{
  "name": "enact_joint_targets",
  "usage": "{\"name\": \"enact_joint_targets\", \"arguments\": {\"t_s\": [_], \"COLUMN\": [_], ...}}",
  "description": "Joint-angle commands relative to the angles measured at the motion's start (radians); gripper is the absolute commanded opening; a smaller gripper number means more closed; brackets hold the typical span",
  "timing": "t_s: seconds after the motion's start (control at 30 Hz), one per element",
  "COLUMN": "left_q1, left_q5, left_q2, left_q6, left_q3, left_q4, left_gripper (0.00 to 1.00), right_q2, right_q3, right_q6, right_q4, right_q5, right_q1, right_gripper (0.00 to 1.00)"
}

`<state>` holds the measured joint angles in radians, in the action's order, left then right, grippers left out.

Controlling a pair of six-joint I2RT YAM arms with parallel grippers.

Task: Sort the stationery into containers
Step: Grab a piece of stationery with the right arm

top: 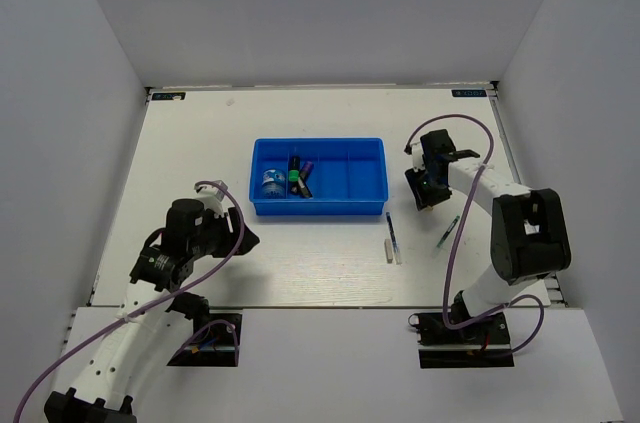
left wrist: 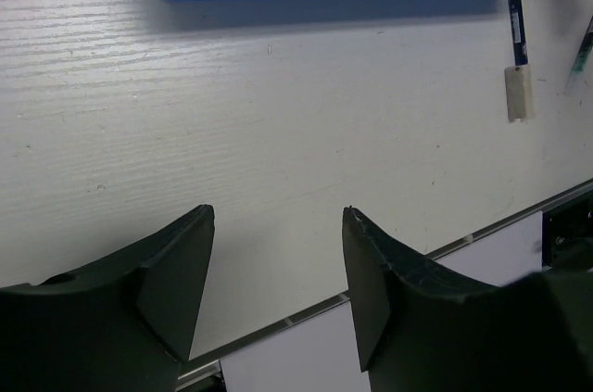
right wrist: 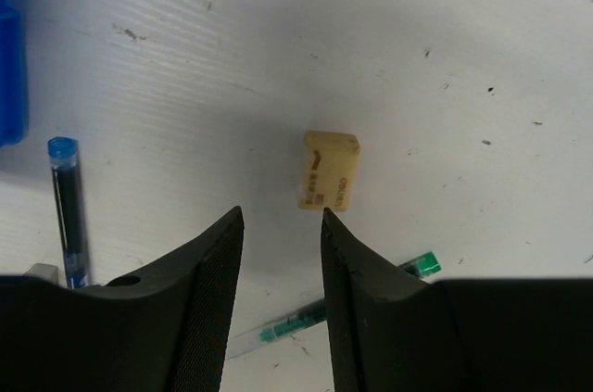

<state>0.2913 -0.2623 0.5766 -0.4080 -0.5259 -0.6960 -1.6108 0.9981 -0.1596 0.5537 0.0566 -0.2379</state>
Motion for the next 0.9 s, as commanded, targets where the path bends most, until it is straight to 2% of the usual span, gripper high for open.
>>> {"name": "enact_joint_targets", "arguments": {"t_s": [0.0, 0.43, 0.57, 0.67, 0.73, 0.77, 0.87], "left_q1": [0.003, 0.002, 0.002, 0.002, 0.003, 0.003, 0.003], "left_q5": [0.008, 0.003, 0.003, 0.008, 0.006, 0.008, 0.006], "left_q2": [-0.004, -0.004, -0.009, -0.011, -0.009, -0.011, -0.011], "left_q6": [0.009, 0.012, 0.009, 0.009, 0.009, 0.012, 0.012], "left_q3": [-0.005, -0.005, -0.003, -0.005, -0.005, -0.005, -0.005], "left_q4": [0.007, 0.004, 0.007, 0.006, 0.004, 0.003, 0.004], "left_gripper": [0.68, 0.68, 0.68, 0.68, 0.68, 0.68, 0.68], "right_q2": [-0.011, -0.089, -0.104, -0.126, -0.135, -0.139, -0.127], "right_q3": [0.017, 0.042, 0.047, 0.059, 0.065, 0.068, 0.071], "right_q6": [-0.026, -0.038, -0.037, -0.031, -0.024, -0.026, -0.021], "right_q4": [-0.041, -0.052, -0.035, -0.008, 0.003, 0.012, 0.025], "right_q5": [0.022, 0.049, 0.014, -0.024, -0.04, -0.049, -0.093], "right_q1": [0.014, 0.046, 0.074, 0.069, 0.077, 0.086, 0.094], "right_gripper": [0.43, 0.44, 0.44, 0.36, 0.23, 0.13, 0.0]}}
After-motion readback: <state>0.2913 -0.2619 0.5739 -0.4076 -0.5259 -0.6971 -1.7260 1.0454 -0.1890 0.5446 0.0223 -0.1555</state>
